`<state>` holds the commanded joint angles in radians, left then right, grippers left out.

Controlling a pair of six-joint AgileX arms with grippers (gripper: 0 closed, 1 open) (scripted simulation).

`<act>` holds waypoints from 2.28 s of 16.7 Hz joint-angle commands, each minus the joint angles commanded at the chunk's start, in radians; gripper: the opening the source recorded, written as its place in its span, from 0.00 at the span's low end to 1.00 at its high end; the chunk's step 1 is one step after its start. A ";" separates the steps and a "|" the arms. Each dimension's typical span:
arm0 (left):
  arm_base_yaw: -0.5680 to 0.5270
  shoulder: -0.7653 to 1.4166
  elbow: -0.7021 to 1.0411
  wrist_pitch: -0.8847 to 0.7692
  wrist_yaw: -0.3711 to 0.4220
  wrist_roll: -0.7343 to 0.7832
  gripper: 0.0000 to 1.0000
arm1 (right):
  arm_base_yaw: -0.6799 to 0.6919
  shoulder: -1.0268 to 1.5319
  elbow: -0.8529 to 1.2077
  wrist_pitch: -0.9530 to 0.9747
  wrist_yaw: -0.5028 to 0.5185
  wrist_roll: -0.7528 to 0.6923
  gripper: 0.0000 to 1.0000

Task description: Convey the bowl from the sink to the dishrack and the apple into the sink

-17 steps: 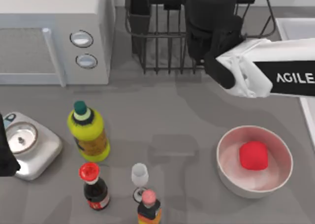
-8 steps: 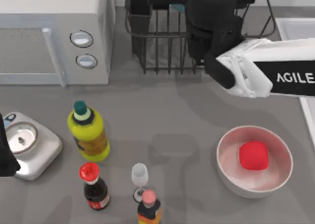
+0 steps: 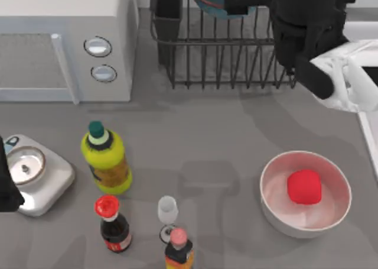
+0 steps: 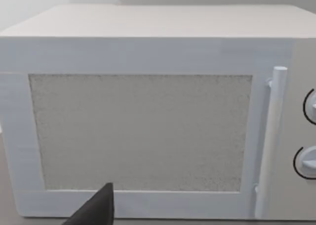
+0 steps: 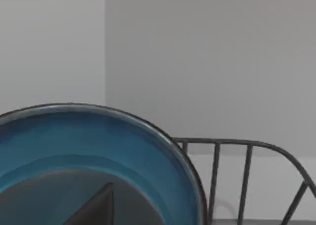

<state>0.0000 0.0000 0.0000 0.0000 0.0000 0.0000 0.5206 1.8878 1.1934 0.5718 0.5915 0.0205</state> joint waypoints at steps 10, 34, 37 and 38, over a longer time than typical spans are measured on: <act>0.000 0.000 0.000 0.000 0.000 0.000 1.00 | -0.361 -1.009 -0.638 -0.447 -0.341 -0.009 1.00; 0.000 0.000 0.000 0.000 0.000 0.000 1.00 | -0.521 -1.888 -1.193 -0.572 -0.591 -0.021 1.00; 0.000 0.000 0.000 0.000 0.000 0.000 1.00 | -0.521 -1.888 -1.193 -0.572 -0.591 -0.021 1.00; 0.000 0.000 0.000 0.000 0.000 0.000 1.00 | -0.521 -1.888 -1.193 -0.572 -0.591 -0.021 1.00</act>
<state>0.0000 0.0000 0.0000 0.0000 0.0000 0.0000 0.0000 0.0000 0.0000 0.0000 0.0000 0.0000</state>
